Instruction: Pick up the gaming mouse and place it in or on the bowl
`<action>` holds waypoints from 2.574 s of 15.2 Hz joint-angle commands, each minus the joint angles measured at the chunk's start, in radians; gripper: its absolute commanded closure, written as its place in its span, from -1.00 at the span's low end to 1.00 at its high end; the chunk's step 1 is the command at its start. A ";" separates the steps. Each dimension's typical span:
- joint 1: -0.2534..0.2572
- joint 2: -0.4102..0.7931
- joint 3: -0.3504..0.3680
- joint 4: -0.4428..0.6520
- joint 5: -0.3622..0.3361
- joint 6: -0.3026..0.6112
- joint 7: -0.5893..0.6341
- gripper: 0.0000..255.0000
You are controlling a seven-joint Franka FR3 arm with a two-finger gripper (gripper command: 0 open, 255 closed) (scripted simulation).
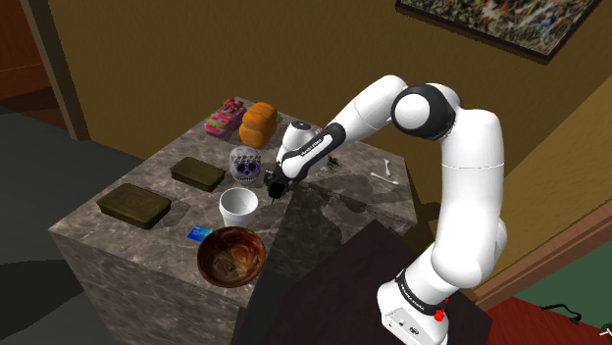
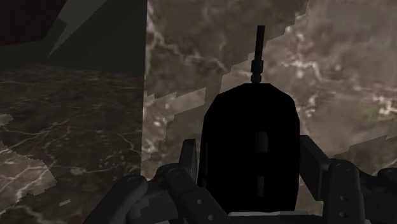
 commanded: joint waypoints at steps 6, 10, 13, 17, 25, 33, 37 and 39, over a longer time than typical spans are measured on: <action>-0.012 -0.089 0.015 -0.027 0.013 -0.062 -0.010 1.00; -0.018 -0.136 0.024 -0.036 0.022 -0.101 -0.016 1.00; -0.023 -0.171 0.030 -0.040 0.029 -0.131 -0.021 1.00; -0.028 -0.215 0.037 -0.042 0.039 -0.172 -0.028 1.00; -0.037 -0.297 0.049 -0.037 0.058 -0.260 -0.042 1.00; 0.000 -0.386 0.073 -0.097 0.062 -0.288 0.017 1.00; 0.054 -0.438 0.103 -0.174 0.053 -0.264 0.112 1.00; 0.082 -0.459 0.120 -0.206 0.048 -0.254 0.162 1.00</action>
